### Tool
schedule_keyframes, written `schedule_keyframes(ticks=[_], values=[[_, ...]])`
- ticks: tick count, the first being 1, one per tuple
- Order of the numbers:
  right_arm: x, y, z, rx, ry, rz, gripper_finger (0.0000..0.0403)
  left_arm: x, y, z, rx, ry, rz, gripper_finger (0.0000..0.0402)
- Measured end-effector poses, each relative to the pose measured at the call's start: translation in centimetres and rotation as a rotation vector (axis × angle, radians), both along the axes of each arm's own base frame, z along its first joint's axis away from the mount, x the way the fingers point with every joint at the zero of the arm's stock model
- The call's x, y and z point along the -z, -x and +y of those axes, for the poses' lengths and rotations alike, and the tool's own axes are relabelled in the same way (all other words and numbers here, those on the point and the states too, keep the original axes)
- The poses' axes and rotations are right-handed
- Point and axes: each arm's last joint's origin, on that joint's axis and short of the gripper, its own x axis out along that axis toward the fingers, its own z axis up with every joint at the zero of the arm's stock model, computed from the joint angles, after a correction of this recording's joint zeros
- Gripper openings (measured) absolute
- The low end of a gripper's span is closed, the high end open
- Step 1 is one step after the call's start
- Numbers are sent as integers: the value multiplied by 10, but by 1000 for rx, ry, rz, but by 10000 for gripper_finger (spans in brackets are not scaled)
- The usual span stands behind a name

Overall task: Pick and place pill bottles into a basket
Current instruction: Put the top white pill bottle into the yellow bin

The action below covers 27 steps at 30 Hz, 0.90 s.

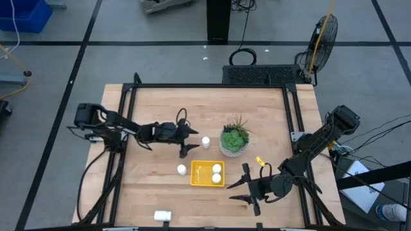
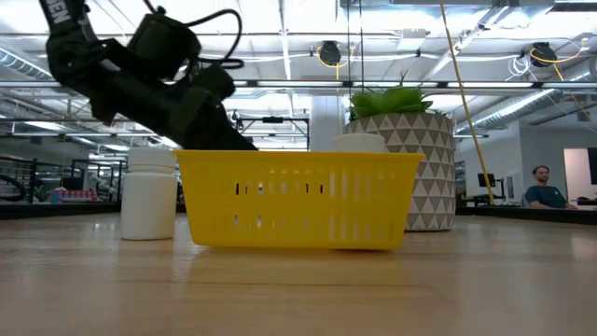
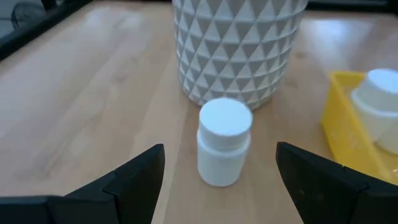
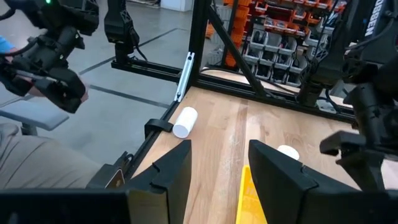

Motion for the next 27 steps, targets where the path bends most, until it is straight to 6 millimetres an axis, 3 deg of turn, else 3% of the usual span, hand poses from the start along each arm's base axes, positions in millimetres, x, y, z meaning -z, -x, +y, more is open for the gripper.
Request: schedule_keyframes(ticks=[8, 17, 27], values=[[0, 0, 0, 1, -2, 1, 150, 9, -12, 5, -14, -3, 32, 310], [0, 0, 0, 4, -17, 5, 150, 3, -26, 5, 35, -6, 6, 310], [1, 0, 0, 5, -15, 13, 150, -5, -40, 5, 32, 13, 158, 310]])
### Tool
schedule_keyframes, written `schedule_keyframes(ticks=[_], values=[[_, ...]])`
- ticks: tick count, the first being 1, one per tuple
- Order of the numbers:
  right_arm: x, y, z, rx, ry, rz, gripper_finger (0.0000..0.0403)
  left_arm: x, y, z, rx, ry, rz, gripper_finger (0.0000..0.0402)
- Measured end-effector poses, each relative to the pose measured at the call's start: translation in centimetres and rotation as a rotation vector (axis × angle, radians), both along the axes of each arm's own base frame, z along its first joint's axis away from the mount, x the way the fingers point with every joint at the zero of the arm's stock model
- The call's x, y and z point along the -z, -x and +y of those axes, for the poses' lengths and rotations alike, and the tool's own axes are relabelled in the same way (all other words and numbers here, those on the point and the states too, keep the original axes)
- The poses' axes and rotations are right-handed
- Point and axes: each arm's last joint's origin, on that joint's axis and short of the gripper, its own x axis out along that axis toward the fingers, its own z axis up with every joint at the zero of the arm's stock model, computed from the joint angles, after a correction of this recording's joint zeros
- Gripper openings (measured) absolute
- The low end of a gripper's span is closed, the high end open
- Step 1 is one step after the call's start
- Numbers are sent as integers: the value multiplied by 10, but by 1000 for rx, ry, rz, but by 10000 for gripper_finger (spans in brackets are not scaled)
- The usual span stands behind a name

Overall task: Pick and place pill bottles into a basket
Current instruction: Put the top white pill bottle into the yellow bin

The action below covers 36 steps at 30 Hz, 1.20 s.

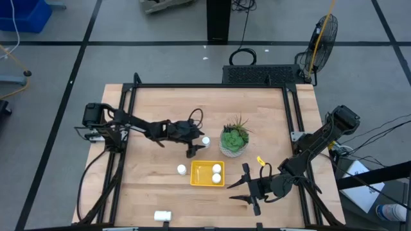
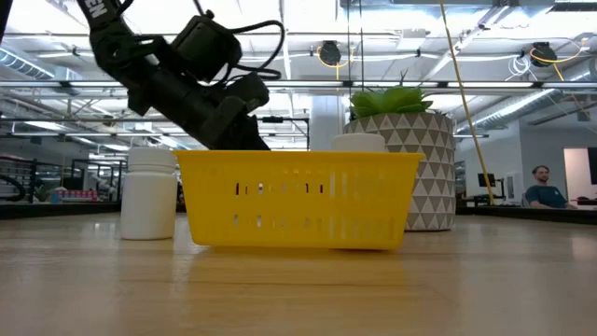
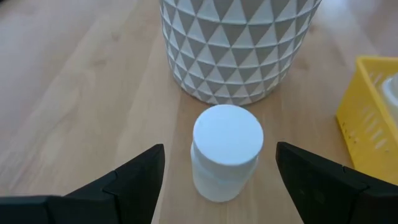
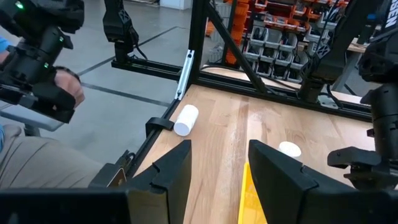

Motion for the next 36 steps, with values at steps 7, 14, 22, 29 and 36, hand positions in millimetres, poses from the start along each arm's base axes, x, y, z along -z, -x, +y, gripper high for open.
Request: schedule_keyframes(ticks=[7, 14, 22, 29, 36], values=[[14, 6, -5, 0, -29, -29, 150, -13, -12, 3, -4, 3, 85, 310], [24, 11, -10, 1, -52, -54, 150, -23, -19, 3, 3, 9, 146, 310], [24, 11, -10, 0, -43, -57, 150, -25, -20, 3, 14, 25, 151, 310], [21, 11, -10, -1, -44, -81, 150, -25, -20, 3, 22, 27, 141, 310], [21, 10, -10, -2, -45, -84, 150, -26, -21, 3, 30, 29, 133, 305]])
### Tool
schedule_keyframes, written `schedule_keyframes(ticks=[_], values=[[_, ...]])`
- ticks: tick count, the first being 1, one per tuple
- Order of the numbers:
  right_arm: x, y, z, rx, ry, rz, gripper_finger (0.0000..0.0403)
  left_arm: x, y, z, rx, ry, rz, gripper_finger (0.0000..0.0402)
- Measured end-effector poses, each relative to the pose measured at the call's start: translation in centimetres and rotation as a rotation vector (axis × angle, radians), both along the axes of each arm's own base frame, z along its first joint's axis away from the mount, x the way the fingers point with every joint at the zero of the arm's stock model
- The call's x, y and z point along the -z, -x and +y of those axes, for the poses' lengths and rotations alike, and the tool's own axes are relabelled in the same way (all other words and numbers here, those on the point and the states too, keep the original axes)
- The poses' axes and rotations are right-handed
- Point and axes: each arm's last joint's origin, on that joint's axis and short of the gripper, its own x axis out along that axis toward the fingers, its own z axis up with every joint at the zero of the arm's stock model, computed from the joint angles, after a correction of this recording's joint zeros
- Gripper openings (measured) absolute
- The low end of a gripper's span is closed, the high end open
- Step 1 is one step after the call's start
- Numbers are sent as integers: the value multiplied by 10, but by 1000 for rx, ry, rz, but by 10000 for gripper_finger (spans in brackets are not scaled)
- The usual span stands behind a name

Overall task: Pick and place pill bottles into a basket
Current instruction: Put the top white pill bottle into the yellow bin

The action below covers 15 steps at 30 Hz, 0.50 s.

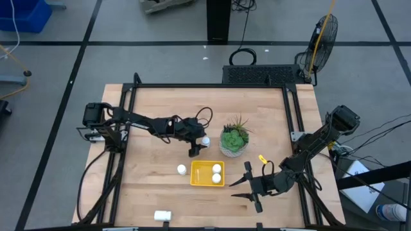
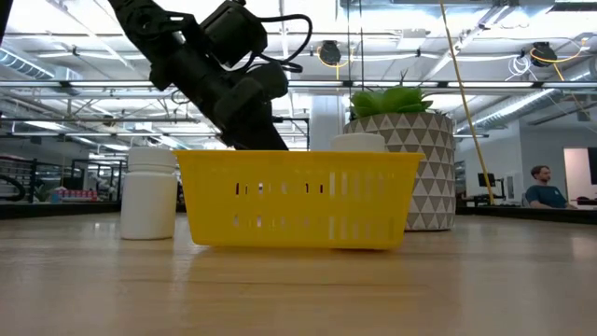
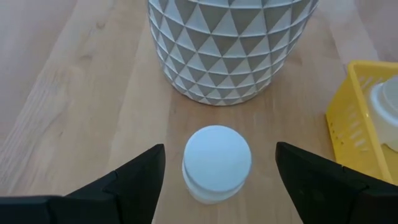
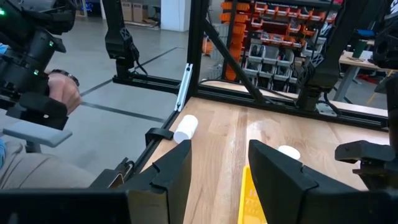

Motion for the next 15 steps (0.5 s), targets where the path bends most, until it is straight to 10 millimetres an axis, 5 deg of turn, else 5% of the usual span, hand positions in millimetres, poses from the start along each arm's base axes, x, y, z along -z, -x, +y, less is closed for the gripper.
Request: schedule_keyframes(ticks=[9, 15], values=[[0, 0, 0, -1, 0, 0, 150, 0, 0, 0, 18, -3, -1, 234], [-1, 0, 0, -3, -6, -6, 150, 0, 0, -1, 32, -16, -2, 219]])
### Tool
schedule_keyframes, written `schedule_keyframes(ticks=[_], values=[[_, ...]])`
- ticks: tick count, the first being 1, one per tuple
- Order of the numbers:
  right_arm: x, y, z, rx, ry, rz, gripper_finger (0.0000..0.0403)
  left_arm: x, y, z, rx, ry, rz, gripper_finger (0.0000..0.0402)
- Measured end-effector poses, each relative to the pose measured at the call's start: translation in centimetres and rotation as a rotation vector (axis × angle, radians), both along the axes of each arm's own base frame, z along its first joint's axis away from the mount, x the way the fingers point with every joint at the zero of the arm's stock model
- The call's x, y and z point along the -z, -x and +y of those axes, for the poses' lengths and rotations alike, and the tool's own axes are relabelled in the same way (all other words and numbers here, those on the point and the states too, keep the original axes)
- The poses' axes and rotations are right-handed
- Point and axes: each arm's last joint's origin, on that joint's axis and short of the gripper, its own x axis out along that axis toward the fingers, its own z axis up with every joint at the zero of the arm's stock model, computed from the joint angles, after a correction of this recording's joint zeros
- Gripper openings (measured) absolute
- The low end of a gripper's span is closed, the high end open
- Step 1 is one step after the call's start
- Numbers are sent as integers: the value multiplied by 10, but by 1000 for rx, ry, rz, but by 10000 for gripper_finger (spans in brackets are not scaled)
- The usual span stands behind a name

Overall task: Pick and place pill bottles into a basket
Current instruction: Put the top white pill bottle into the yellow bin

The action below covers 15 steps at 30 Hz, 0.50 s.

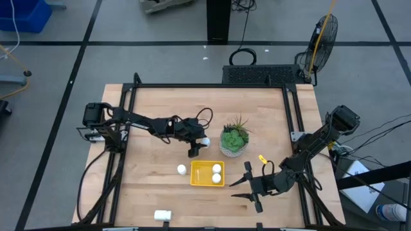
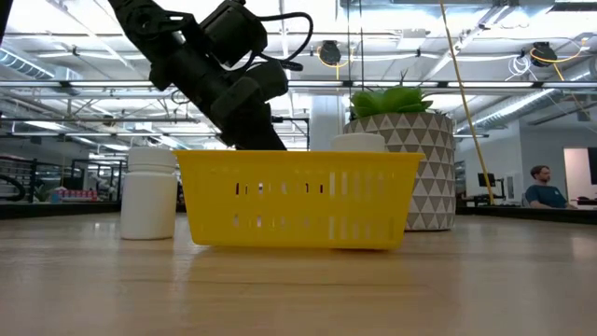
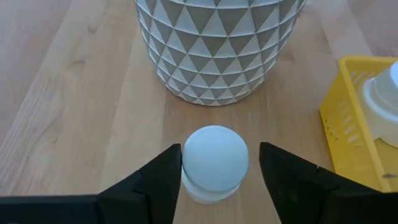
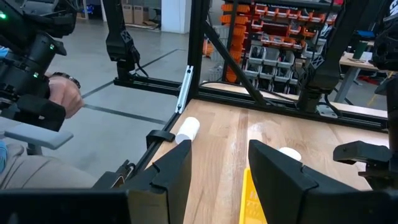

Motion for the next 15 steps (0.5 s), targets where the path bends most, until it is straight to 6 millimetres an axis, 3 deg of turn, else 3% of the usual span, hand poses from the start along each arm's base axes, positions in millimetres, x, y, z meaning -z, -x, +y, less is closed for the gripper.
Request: schedule_keyframes(ticks=[15], values=[[-1, 1, 2, -8, -7, -10, 150, 20, -6, 0, -2, 7, 25, 234]])
